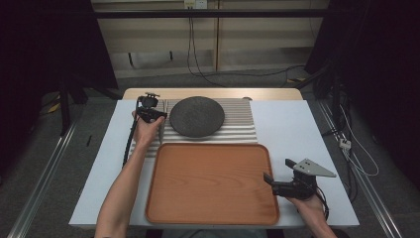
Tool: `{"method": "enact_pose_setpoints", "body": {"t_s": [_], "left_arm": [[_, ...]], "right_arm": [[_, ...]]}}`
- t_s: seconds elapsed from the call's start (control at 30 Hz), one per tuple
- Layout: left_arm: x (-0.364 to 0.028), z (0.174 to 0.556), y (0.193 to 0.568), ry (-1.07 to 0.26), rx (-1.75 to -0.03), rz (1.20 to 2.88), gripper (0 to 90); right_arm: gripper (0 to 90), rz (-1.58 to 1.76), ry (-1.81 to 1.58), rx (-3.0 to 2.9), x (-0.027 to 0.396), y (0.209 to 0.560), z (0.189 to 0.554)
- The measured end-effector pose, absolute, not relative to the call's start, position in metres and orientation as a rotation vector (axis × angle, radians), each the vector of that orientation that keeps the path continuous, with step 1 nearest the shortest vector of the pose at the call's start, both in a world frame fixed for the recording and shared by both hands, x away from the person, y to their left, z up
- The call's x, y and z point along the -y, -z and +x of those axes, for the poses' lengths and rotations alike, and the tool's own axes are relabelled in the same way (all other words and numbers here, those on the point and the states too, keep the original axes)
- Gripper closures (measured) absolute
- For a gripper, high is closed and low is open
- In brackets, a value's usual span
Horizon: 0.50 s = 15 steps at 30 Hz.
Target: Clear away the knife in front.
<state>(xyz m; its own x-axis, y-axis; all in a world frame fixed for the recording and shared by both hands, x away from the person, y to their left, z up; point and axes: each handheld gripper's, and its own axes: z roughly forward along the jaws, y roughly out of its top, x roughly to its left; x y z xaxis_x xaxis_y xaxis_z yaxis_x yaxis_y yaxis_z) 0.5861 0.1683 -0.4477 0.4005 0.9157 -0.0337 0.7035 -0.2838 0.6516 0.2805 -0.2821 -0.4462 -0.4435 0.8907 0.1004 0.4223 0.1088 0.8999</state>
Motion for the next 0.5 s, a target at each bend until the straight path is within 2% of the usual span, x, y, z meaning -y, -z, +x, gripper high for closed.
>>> {"method": "enact_pose_setpoints", "body": {"t_s": [0.27, 0.5], "left_arm": [[-0.158, 0.589, 0.451, -0.466, -1.369, 2.108, 74.5], [-0.158, 0.59, 0.45, -0.446, -1.38, 2.104, 75.9]], "right_arm": [[2.7, 1.275, -1.301, -1.921, 0.282, 0.446, 0.281], [2.7, 1.277, -1.302, -1.92, 0.282, 0.446, 0.281]]}}
